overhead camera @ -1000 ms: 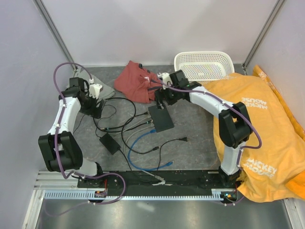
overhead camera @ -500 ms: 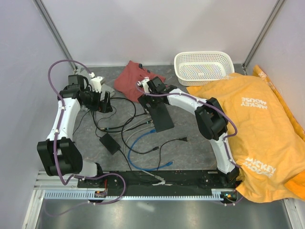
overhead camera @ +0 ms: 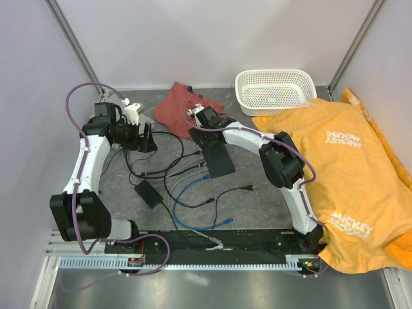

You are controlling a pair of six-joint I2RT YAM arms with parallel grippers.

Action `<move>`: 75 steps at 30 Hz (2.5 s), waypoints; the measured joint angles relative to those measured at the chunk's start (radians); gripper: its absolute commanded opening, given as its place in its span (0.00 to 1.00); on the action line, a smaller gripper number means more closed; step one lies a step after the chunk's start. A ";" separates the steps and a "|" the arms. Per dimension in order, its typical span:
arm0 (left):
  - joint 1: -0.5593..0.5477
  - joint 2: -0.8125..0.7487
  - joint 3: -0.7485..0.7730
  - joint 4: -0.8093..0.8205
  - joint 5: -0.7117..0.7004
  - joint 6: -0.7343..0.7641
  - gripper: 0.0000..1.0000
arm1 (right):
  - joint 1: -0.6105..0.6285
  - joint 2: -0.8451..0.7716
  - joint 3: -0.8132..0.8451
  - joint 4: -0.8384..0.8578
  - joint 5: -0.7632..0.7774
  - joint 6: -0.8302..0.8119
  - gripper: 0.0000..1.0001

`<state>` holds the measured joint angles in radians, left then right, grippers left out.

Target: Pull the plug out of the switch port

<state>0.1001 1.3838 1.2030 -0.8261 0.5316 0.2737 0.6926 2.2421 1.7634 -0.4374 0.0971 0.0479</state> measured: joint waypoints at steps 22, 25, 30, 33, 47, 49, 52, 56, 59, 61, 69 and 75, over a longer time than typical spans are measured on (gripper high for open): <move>-0.290 0.135 0.087 0.051 0.108 -0.038 0.95 | -0.130 -0.138 -0.201 -0.001 -0.091 0.022 0.95; -0.303 0.198 0.148 0.101 0.138 -0.087 0.95 | -0.126 -0.185 -0.163 -0.038 -0.134 0.007 0.96; -0.303 0.378 0.304 0.207 0.174 -0.208 0.91 | -0.173 -0.289 -0.093 -0.053 -0.182 -0.017 0.91; -0.308 0.515 0.377 0.294 0.188 -0.313 0.87 | -0.250 -0.304 -0.087 -0.050 -0.183 -0.018 0.84; -0.393 0.837 0.511 0.351 0.323 -0.378 0.60 | -0.300 -0.302 -0.319 -0.088 -0.325 -0.006 0.22; -0.400 0.844 0.511 0.352 0.333 -0.378 0.58 | -0.300 -0.302 -0.356 -0.092 -0.337 -0.003 0.10; -0.412 0.848 0.508 0.357 0.335 -0.385 0.57 | -0.304 -0.303 -0.386 -0.090 -0.362 -0.016 0.02; -0.448 0.848 0.489 0.376 0.330 -0.389 0.60 | -0.304 -0.303 -0.394 -0.076 -0.371 -0.019 0.13; -0.467 0.848 0.468 0.376 0.312 -0.389 0.62 | -0.304 -0.304 -0.400 -0.067 -0.372 -0.021 0.12; -0.475 0.848 0.455 0.375 0.302 -0.389 0.62 | -0.303 -0.304 -0.402 -0.062 -0.373 -0.031 0.11; -0.470 0.858 0.443 0.372 0.291 -0.380 0.61 | -0.301 -0.304 -0.404 -0.056 -0.388 -0.058 0.00; -0.468 0.898 0.443 0.372 0.347 -0.368 0.59 | -0.290 -0.304 -0.404 -0.054 -0.384 -0.069 0.00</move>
<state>-0.3679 2.2814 1.6463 -0.4545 0.8783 -0.0944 0.4023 1.9385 1.3598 -0.4911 -0.2871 -0.0212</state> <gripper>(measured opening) 0.601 0.007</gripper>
